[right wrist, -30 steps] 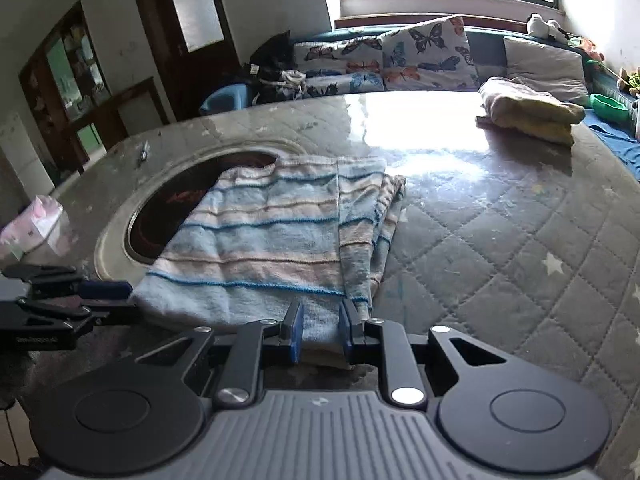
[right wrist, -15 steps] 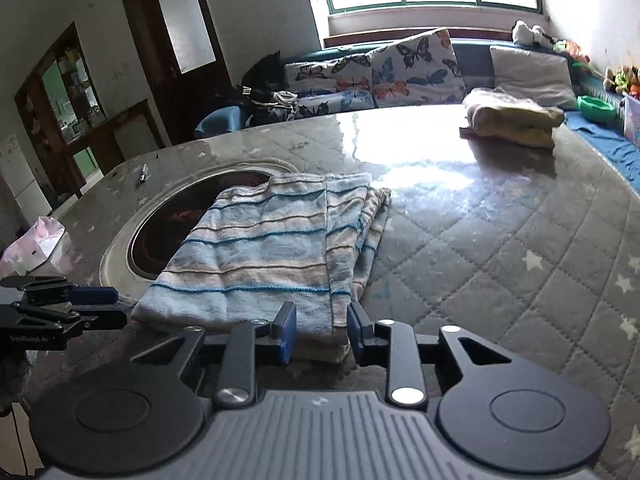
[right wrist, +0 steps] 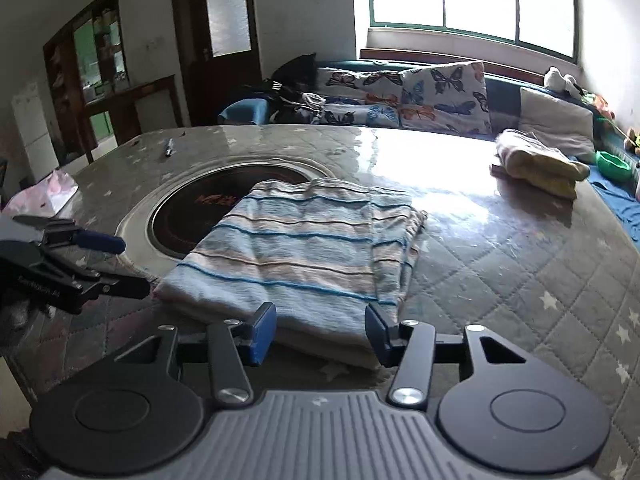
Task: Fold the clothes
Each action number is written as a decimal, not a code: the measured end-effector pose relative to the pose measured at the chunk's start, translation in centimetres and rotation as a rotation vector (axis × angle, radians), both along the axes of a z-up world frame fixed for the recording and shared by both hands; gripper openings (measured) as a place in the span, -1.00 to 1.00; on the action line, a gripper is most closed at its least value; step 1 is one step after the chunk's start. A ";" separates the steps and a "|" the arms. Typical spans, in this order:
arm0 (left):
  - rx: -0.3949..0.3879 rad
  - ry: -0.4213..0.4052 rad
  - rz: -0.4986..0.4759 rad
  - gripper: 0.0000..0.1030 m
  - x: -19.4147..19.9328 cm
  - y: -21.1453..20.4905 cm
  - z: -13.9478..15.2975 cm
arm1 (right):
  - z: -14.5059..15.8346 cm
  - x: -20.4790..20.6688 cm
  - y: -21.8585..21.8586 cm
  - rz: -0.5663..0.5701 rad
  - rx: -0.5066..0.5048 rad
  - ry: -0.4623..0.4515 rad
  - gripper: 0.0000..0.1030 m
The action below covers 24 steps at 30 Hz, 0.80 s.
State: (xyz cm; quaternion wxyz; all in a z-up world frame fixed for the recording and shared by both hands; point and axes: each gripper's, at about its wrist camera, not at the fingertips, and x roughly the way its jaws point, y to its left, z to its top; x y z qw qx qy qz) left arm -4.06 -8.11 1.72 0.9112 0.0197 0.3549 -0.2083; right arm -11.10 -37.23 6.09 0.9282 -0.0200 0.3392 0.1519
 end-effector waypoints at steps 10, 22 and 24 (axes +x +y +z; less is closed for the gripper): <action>0.036 0.044 0.072 1.00 1.1 0.3 -0.4 | -0.1 -0.8 2.2 0.058 -0.049 -0.012 0.23; 0.022 0.045 0.138 1.00 2.1 1.2 0.2 | -0.7 -0.5 7.6 0.205 -0.128 -0.039 0.48; 0.011 0.043 0.158 1.00 2.3 1.6 0.4 | -0.9 -0.5 8.7 0.234 -0.153 -0.049 0.49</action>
